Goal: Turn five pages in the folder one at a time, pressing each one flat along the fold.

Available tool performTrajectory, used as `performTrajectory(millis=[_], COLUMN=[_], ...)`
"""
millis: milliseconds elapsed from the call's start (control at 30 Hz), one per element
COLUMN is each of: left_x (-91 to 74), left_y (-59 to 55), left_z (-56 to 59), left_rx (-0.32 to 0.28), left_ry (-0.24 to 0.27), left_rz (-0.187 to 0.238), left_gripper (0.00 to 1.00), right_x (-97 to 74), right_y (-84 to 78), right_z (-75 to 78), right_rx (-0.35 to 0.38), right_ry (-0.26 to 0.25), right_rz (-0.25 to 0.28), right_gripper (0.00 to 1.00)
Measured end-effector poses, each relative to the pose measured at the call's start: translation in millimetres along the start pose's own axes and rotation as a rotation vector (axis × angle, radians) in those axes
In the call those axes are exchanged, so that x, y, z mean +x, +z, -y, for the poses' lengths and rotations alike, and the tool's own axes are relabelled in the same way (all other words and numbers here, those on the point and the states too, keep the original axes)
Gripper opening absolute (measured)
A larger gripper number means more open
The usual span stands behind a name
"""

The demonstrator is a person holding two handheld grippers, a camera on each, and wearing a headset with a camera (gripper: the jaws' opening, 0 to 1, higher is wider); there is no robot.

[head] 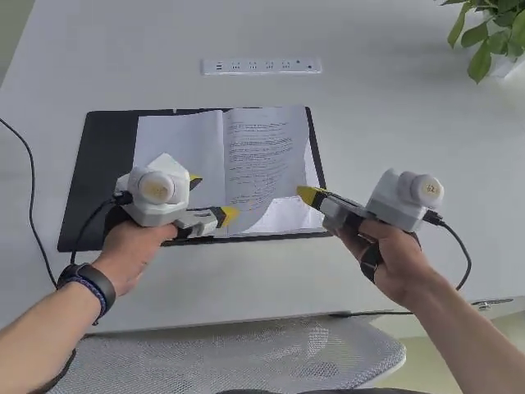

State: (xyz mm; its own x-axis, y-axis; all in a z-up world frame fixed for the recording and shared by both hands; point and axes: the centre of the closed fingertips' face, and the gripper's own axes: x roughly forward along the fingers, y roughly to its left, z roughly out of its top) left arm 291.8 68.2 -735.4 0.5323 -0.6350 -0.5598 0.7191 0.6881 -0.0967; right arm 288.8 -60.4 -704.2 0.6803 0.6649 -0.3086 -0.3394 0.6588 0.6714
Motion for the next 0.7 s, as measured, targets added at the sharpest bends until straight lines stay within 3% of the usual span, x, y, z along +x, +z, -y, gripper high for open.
performTrajectory(millis=[433, 700], left_x=[-43.8, -67.3], left_y=[-16.0, -29.2], left_z=[-25.4, -41.6], left_rx=[-0.052, -0.073], left_ry=[0.071, 0.118], left_rz=[0.024, 0.027], left_gripper=[0.58, 0.58], right_x=[38.2, 63.8], right_y=[7.1, -1.7], right_z=[-47.8, -79.7], right_rx=[-0.090, -0.130], right_ry=[0.098, 0.171], right_rz=[-0.044, -0.096], right_gripper=[0.00, 0.00])
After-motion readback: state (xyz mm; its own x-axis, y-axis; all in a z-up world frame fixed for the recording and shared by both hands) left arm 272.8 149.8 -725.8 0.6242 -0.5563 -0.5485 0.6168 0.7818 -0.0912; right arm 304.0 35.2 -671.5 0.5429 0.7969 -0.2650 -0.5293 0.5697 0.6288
